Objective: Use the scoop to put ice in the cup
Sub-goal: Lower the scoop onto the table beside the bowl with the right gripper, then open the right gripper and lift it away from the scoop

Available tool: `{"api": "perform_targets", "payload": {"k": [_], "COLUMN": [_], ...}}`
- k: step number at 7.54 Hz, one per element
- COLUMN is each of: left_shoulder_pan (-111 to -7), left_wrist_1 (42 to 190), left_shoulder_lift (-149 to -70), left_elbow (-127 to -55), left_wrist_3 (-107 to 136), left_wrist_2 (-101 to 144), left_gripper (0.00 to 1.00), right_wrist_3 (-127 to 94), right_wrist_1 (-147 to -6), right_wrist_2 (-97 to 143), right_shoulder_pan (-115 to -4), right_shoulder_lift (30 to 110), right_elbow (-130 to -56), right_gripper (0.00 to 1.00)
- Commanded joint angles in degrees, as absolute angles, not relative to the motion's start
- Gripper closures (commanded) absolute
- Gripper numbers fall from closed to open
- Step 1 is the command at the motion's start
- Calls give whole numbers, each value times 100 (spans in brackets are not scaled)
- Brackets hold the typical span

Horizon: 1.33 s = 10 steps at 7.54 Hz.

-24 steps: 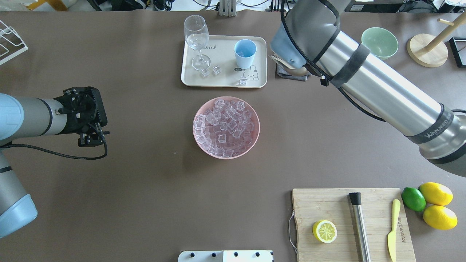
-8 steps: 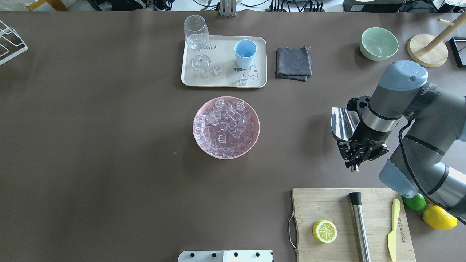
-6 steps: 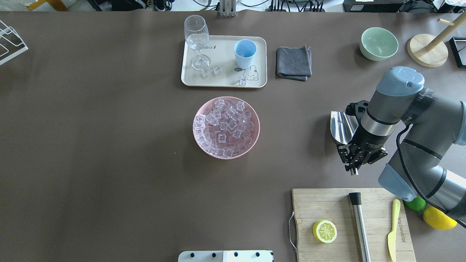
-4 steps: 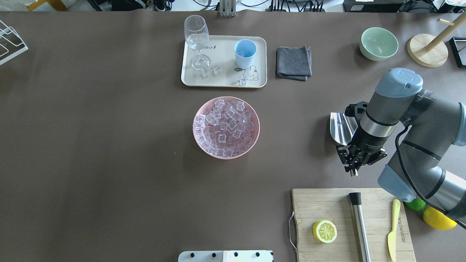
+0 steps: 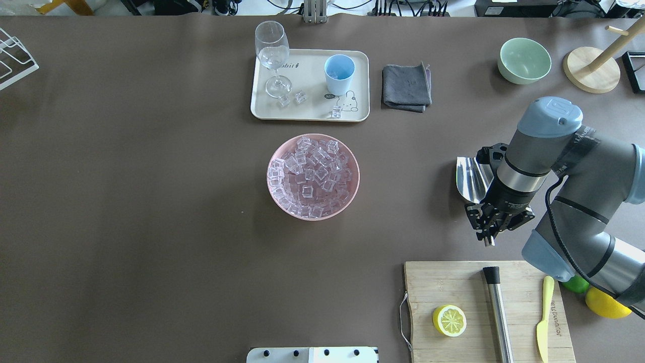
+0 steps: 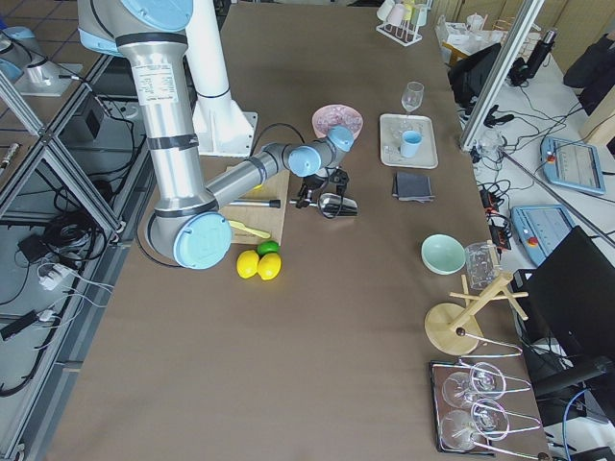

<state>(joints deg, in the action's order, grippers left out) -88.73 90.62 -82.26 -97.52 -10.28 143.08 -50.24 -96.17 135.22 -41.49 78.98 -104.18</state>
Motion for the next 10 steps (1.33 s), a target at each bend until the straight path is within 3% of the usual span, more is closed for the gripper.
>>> {"api": "perform_targets", "payload": {"k": [1,4,7,10], "left_shoulder_pan": [-8886,-9035,-9106,-9114], "left_wrist_1": [9062,9062,9053,9053], "left_shoulder_lift": [-8227,-8218,-8218,-8218], "left_elbow": [-9756,-9791,-9871,-9817], "left_wrist_3": [-1028,-1028,-1037,-1028], "left_wrist_2": [14309,14300,14309,14317], "left_gripper": [2,2,2,2], "right_wrist_3": [-5001,-4983,-4538,-3188], "right_wrist_1": [-9606,-9598,-9694,-9756], "right_wrist_2": [13526,13509,13509,13106], "right_shoulder_pan": [-4148,-4201,-5094,-6034], "right_shoulder_lift": [7858,7849,8023,8786], "right_elbow": [-10415,-10467,-10766,-10863], "right_gripper": [0,0,0,0]}}
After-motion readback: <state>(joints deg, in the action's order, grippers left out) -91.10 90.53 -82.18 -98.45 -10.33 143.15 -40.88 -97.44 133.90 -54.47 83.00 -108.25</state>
